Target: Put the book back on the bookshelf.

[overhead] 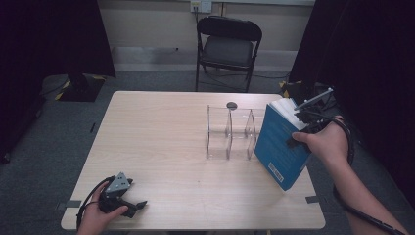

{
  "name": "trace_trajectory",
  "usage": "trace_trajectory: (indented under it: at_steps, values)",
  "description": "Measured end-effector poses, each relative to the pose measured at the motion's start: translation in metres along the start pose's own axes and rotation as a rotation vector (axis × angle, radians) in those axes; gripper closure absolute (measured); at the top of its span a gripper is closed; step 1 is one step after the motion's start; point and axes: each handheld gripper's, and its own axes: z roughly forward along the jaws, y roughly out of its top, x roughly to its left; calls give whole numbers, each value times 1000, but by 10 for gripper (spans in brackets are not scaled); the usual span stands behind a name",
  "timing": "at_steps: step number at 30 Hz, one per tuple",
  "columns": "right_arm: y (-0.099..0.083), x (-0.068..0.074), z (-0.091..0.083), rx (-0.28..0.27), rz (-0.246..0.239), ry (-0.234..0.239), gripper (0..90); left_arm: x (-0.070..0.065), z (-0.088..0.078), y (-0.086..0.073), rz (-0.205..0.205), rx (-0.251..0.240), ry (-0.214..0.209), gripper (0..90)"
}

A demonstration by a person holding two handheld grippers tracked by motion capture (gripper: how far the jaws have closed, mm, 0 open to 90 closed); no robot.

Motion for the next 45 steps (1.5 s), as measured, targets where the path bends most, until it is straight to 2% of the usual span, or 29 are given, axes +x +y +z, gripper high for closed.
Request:
trace_trajectory:
  at_steps: [3,12,20,22,28,32,34,37,45]
  values:
    - [3,1,2,-6,26,-3,616,0,0,0,0,1,0,19]
    - [11,2,8,1,58,-17,617,0,0,0,2,7,4,19]
    - [18,3,10,-2,70,-28,617,0,0,0,-1,1,-2,19]
    - [20,3,10,-7,77,-31,617,-1,0,0,-12,-1,-4,19]
    - [26,5,11,-18,96,-37,617,-1,0,0,-11,0,-4,19]
    - [29,4,12,-33,92,-47,617,-1,0,0,-11,-1,-7,19]
    - [32,4,13,-32,111,-46,617,-1,0,0,-11,-1,-7,19]
    - [33,5,15,-34,105,-56,617,-1,0,0,-11,-1,-6,19]
    - [40,5,21,-39,127,-55,617,0,0,0,-6,0,-3,19]
